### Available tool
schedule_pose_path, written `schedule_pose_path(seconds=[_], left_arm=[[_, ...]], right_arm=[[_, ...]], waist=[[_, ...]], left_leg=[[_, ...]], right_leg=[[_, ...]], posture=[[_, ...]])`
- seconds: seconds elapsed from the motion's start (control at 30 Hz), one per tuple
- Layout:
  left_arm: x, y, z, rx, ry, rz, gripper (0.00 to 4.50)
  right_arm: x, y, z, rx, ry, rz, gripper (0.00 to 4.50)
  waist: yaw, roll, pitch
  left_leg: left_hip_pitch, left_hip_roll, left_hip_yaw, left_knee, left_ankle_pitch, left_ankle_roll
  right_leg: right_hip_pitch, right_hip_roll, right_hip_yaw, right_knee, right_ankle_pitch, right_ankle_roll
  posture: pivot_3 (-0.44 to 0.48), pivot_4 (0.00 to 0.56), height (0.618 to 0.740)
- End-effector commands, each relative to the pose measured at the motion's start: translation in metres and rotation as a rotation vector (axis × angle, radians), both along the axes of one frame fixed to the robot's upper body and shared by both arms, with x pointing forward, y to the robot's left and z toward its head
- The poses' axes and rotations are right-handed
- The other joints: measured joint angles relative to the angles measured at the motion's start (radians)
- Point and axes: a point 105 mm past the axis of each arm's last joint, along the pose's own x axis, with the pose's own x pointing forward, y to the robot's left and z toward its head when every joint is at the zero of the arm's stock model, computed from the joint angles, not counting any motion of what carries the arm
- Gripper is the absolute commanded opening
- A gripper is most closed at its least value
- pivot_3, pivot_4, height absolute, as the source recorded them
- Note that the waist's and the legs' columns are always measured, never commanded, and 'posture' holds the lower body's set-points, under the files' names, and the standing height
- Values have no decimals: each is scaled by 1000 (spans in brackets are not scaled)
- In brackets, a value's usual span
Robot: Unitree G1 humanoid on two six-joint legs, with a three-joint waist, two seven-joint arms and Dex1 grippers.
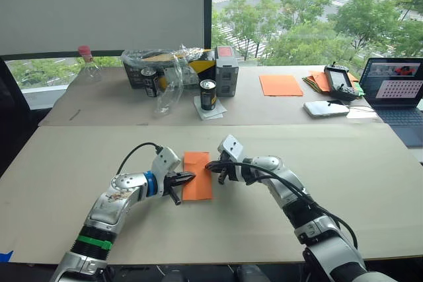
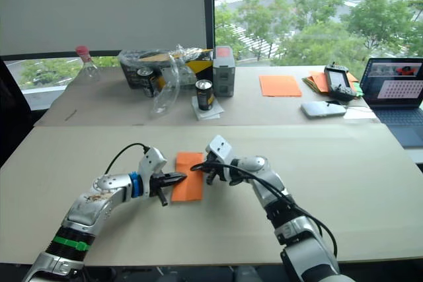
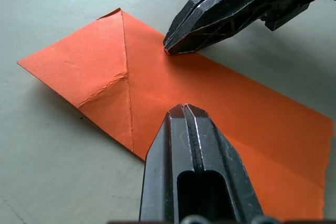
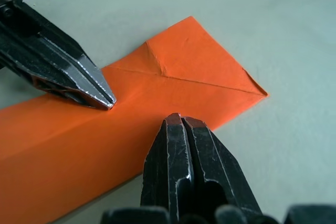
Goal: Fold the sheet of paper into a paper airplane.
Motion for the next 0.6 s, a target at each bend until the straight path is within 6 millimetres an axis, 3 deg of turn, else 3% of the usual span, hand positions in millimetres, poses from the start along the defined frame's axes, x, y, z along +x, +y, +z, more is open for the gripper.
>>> schedule_pose_path(seconds=[0.03, 0.43, 0.6], left_arm=[[-5, 10, -12, 42, 44, 36, 0], [-7, 12, -10, 33, 45, 55, 0], [-7, 11, -10, 29, 45, 57, 0]], right_arm=[[16, -1, 1, -12, -20, -54, 21], [47, -6, -1, -42, -33, -159, 21], [52, -1, 29, 60, -146, -144, 21]], waist=[[-4, 0, 0], [-16, 0, 0], [-15, 0, 0]], left_leg=[[0, 0, 0, 0, 0, 0], [1, 0, 0, -1, 0, 0], [1, 0, 0, -1, 0, 0]], right_leg=[[0, 0, 0, 0, 0, 0], [1, 0, 0, 0, 0, 0], [0, 0, 0, 0, 0, 0]], posture=[[0, 150, 720], [0, 150, 720], [0, 150, 720]])
